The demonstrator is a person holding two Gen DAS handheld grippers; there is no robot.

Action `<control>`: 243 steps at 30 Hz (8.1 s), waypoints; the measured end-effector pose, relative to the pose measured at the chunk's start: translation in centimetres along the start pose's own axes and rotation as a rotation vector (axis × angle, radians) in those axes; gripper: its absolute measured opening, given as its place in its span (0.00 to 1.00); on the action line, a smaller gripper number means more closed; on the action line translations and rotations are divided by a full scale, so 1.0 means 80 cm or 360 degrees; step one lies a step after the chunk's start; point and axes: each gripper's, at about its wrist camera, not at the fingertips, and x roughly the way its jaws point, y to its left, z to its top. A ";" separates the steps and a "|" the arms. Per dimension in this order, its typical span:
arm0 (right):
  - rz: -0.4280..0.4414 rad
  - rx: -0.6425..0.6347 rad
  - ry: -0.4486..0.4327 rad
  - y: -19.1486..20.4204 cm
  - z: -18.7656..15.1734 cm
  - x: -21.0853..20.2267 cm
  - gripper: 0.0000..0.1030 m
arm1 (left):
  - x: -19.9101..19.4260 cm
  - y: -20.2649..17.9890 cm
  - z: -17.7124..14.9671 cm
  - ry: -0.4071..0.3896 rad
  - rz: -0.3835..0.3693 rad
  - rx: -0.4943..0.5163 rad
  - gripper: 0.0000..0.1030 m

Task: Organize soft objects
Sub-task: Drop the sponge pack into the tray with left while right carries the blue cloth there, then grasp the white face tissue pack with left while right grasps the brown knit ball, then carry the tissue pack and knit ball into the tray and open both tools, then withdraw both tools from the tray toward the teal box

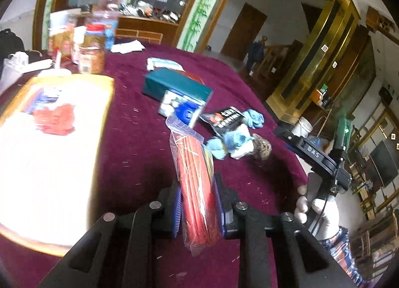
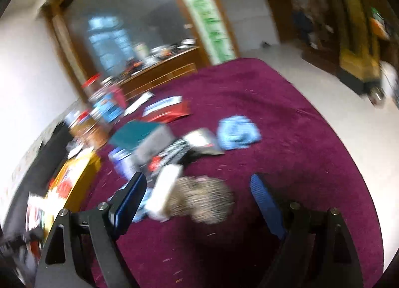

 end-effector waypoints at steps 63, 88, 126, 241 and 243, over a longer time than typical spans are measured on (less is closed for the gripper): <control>-0.0265 -0.0370 0.0019 0.119 0.065 -0.065 1.00 | -0.161 0.174 -0.054 -0.0325 0.0025 -0.0384 0.85; 0.0906 -0.0005 0.0583 0.085 0.032 0.054 0.93 | -0.088 0.048 -0.067 -0.0004 0.0028 -0.0074 0.85; 0.0064 -0.0086 0.0327 -0.016 -0.002 0.078 0.92 | 0.219 -0.078 0.035 0.0322 0.0246 0.0598 0.58; 0.0444 -0.0050 0.0546 0.159 0.058 0.207 0.75 | -0.067 0.074 -0.042 -0.0010 -0.0112 -0.0129 0.91; 0.0523 -0.0056 0.0644 0.164 0.042 0.212 0.75 | -0.071 0.075 -0.042 -0.0015 -0.0095 -0.0122 0.91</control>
